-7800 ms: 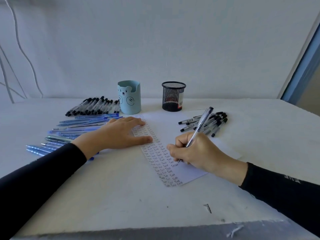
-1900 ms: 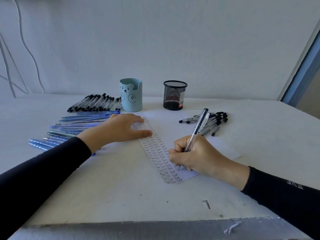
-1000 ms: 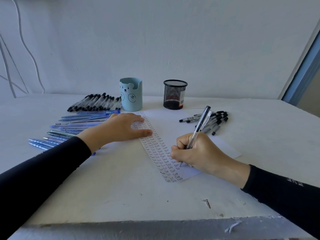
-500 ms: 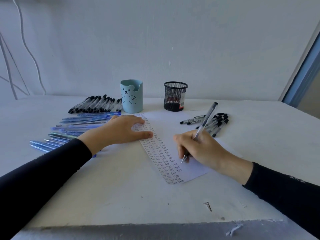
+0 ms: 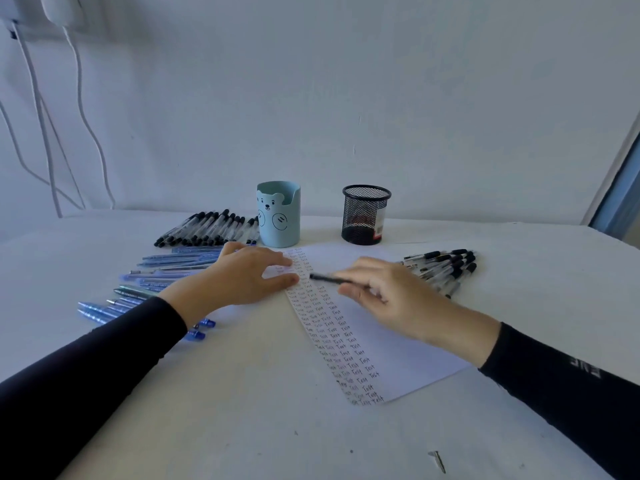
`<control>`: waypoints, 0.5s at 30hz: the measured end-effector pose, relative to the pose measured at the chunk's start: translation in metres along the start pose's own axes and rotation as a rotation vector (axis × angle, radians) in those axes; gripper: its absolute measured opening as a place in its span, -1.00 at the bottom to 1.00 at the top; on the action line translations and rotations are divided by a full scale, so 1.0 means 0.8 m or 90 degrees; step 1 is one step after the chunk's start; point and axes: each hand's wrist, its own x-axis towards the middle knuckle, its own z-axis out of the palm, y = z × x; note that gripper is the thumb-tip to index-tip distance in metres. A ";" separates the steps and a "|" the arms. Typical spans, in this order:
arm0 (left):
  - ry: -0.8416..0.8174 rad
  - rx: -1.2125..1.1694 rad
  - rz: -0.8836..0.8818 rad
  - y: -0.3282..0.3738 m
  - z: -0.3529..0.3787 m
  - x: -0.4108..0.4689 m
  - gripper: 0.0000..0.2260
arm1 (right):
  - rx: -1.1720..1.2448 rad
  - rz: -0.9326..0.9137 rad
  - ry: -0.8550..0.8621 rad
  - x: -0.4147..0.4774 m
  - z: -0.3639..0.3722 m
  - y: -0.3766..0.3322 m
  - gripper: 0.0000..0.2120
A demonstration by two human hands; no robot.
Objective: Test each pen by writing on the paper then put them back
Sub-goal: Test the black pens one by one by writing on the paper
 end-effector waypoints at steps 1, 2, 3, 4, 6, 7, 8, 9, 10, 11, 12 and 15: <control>-0.004 0.000 -0.001 0.000 0.000 0.000 -0.49 | -0.023 -0.008 -0.033 -0.003 0.004 -0.001 -0.71; -0.006 0.002 0.000 0.000 0.000 0.000 -0.48 | -0.044 -0.015 -0.059 -0.004 0.007 0.001 -0.68; -0.008 0.003 0.001 0.000 0.000 0.000 -0.47 | -0.067 -0.013 -0.089 -0.006 0.009 0.000 -0.65; -0.010 0.004 0.001 0.000 0.000 0.000 -0.48 | -0.098 -0.006 -0.123 -0.006 0.012 0.000 -0.61; -0.011 -0.002 -0.001 0.002 -0.001 -0.001 -0.48 | -0.124 0.008 -0.197 -0.005 0.012 0.001 -0.49; -0.010 -0.005 -0.002 0.002 -0.001 -0.001 -0.49 | -0.083 0.035 -0.220 -0.003 0.006 0.003 -0.46; -0.005 -0.003 -0.002 0.002 -0.001 -0.001 -0.49 | -0.007 0.073 -0.220 0.000 0.000 0.008 -0.49; 0.006 0.000 0.000 0.003 -0.001 -0.001 -0.51 | 0.046 0.101 -0.182 0.003 -0.010 0.017 -0.54; 0.023 0.002 0.008 0.003 -0.001 -0.001 -0.52 | 0.041 0.118 -0.116 0.006 -0.020 0.031 -0.59; 0.048 0.003 0.024 0.002 -0.001 0.000 -0.51 | -0.037 0.130 -0.059 0.008 -0.031 0.046 -0.62; 0.073 -0.004 0.050 0.002 -0.001 0.000 -0.45 | -0.124 0.157 -0.029 0.008 -0.040 0.061 -0.64; 0.102 -0.163 0.179 0.013 -0.005 -0.005 -0.32 | -0.237 0.228 -0.052 0.002 -0.050 0.090 -0.66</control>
